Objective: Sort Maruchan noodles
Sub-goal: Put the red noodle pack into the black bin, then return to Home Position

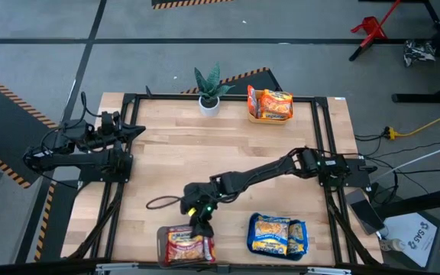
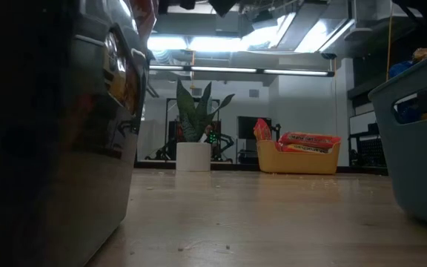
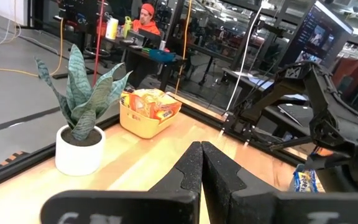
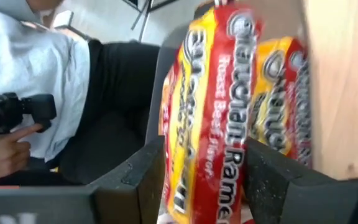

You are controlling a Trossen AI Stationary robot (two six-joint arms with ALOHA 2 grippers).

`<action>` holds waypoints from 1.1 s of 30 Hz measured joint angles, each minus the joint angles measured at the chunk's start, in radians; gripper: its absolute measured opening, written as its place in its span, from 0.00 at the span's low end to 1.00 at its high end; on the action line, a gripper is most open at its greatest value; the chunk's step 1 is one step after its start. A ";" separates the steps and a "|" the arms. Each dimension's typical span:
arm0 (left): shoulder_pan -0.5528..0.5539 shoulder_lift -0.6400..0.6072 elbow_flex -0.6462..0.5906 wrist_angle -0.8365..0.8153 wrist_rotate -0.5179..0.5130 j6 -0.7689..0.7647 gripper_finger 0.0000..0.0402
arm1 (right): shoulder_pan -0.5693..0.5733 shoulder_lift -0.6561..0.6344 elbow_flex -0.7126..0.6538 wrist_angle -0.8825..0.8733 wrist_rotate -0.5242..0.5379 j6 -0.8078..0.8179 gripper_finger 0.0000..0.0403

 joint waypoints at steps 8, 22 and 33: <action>0.000 0.000 0.000 -0.005 0.000 0.000 0.00 | -0.013 -0.002 0.117 -0.158 0.017 -0.032 0.44; 0.000 0.000 0.000 0.049 0.058 -0.002 0.00 | -0.173 -0.092 0.347 -0.334 -0.248 -0.073 0.44; 0.000 0.000 0.000 0.059 0.061 0.012 0.00 | -0.330 -0.469 0.348 -0.773 -0.277 -0.538 0.44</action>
